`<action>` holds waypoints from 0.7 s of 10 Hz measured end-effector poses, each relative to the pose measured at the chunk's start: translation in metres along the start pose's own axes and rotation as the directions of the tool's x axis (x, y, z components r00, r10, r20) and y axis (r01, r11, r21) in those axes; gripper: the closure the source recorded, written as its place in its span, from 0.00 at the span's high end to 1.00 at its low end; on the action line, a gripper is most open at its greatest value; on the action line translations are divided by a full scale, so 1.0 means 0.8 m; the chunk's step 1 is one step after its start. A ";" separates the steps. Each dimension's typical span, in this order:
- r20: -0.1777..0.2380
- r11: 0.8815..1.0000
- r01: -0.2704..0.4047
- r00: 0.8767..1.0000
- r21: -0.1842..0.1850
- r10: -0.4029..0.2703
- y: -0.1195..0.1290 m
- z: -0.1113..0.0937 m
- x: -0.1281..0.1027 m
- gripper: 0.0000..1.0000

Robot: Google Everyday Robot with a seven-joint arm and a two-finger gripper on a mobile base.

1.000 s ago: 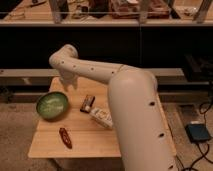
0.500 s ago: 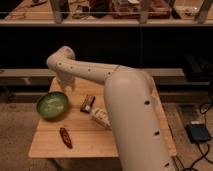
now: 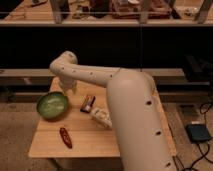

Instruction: Push the ceramic bowl across the table

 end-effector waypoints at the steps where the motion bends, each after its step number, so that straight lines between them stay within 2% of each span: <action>1: -0.001 1.000 -0.001 1.000 -0.002 0.001 0.003 0.000 0.001 0.42; 3: 0.000 1.000 0.007 1.000 0.007 -0.007 -0.012 -0.001 0.004 0.54; 4: 0.006 1.000 0.013 1.000 0.021 -0.013 -0.015 0.000 0.003 0.54; 5: 0.004 0.999 0.025 1.000 0.042 -0.025 -0.012 0.001 0.004 0.49; 6: 0.009 0.996 0.039 0.999 0.077 -0.040 -0.023 0.004 0.005 0.36; 7: 0.011 0.994 0.047 0.999 0.096 -0.049 -0.035 0.006 0.007 0.28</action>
